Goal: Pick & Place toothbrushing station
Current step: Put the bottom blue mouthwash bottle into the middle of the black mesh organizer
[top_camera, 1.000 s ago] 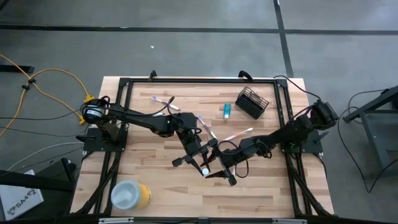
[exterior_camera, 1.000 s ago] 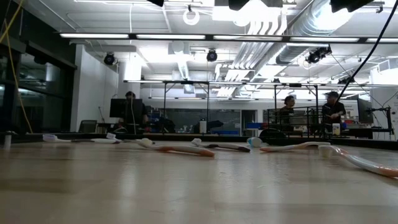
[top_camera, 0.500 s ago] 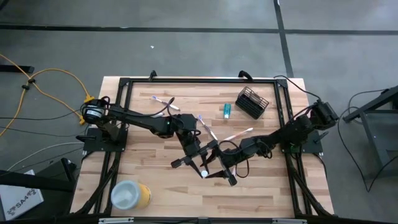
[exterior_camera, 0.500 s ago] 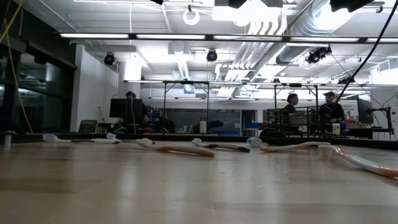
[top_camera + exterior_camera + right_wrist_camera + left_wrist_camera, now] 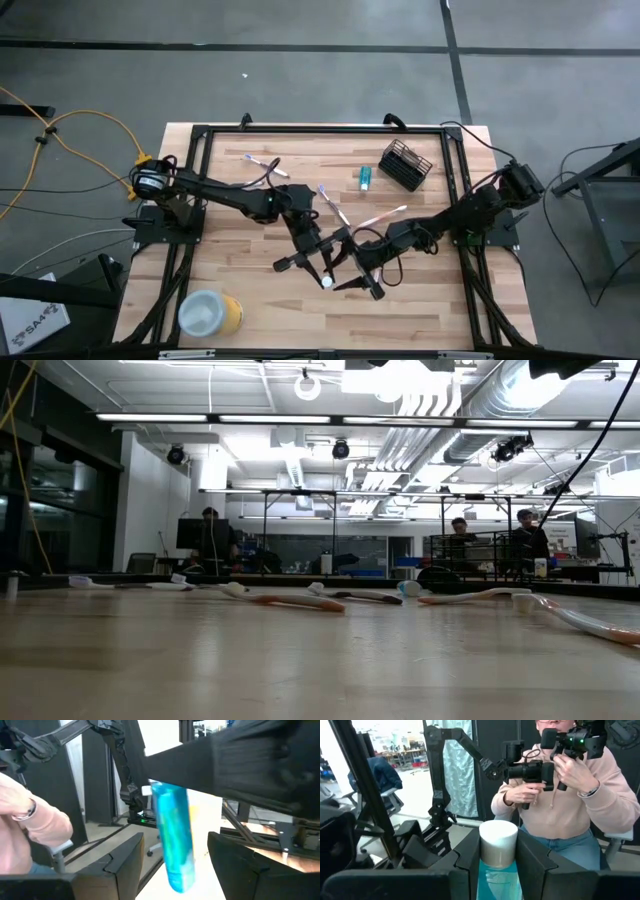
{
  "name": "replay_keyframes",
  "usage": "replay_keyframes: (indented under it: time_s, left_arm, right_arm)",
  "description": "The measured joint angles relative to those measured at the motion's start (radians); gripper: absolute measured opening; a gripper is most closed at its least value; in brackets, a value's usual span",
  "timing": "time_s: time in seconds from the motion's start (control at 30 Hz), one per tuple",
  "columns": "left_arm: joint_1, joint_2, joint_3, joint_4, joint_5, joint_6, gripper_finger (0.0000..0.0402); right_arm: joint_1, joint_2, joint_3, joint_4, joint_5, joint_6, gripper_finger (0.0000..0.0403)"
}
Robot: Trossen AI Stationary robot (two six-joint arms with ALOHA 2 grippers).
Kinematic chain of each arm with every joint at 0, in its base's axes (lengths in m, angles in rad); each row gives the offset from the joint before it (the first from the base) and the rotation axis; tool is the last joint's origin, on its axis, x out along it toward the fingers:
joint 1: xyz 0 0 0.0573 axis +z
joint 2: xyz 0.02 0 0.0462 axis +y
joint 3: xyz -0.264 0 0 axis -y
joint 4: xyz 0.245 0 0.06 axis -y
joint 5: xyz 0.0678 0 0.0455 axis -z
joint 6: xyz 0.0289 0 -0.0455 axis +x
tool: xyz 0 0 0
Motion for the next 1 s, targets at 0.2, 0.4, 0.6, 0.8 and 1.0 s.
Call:
replay_keyframes:
  time_s: [0.2, 0.4, 0.6, 0.8, 1.0]
  left_arm:
    - [0.0, 0.0, 0.0, 0.001, -0.019, 0.0, 0.0086]
    - [0.001, 0.0, 0.0, 0.005, -0.029, 0.0, 0.0086]
    - [0.001, 0.0, 0.0, 0.013, -0.031, 0.0, 0.0086]
    - [0.001, 0.0, 0.0, 0.018, -0.033, 0.0, 0.0086]
    - [0.001, 0.0, 0.0, 0.02, -0.034, 0.0, 0.0086]
  right_arm:
    - [0.0, 0.0, 0.0, -0.001, 0.035, -0.015, 0.0211]
    - [0.001, 0.0, 0.0, -0.017, 0.032, -0.01, 0.0211]
    - [0.001, 0.0, 0.0, -0.028, 0.032, -0.006, 0.0211]
    - [0.001, 0.0, 0.0, -0.031, 0.031, -0.006, 0.0211]
    - [0.001, 0.0, 0.0, -0.031, 0.008, -0.004, 0.0211]
